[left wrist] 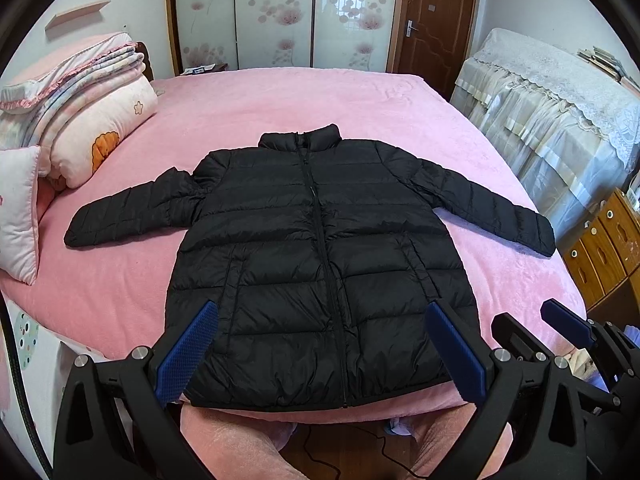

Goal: Fold large clothes

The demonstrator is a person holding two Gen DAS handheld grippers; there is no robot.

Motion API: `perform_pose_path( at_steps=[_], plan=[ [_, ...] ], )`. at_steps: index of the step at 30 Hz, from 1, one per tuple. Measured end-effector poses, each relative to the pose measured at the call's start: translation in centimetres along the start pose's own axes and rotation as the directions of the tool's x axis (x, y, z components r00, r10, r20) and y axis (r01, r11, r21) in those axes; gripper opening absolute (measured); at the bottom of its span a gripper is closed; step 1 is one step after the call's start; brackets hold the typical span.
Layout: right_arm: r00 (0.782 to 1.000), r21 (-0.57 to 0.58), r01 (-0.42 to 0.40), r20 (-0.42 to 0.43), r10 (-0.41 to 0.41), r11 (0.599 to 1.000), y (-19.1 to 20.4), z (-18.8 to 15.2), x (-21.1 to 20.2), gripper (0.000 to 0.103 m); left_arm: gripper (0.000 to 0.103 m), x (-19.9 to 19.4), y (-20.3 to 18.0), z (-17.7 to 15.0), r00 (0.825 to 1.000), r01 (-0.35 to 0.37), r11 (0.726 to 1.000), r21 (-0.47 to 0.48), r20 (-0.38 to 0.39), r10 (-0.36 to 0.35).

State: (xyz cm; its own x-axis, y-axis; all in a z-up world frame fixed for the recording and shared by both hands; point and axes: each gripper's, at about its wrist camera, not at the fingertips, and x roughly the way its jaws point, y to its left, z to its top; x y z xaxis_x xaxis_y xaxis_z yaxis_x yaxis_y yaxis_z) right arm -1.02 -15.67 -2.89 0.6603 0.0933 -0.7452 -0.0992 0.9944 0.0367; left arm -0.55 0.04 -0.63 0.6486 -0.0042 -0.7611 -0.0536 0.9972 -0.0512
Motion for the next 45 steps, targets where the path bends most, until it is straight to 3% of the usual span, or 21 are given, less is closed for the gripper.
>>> perform_pose_path(
  at_steps=[20,33,45],
  plan=[
    [0.999,0.028,-0.01,-0.034,0.011,1.0,-1.2,0.1,1.1,0.059,0.103,1.1,-0.5,0.0,0.999,-0.019,1.0,0.005,-0.029,0.019],
    [0.997,0.076,-0.044,-0.054,0.048,0.996,-3.3,0.2,2.6,0.059,0.103,2.7,-2.0,0.5,0.995,-0.066,0.997,0.028,-0.068,0.068],
    [0.998,0.067,-0.066,0.023,0.065,0.996,-6.6,1.7,4.2,0.059,0.103,4.6,-5.3,2.9,0.99,-0.131,0.989,0.065,-0.033,0.133]
  ],
)
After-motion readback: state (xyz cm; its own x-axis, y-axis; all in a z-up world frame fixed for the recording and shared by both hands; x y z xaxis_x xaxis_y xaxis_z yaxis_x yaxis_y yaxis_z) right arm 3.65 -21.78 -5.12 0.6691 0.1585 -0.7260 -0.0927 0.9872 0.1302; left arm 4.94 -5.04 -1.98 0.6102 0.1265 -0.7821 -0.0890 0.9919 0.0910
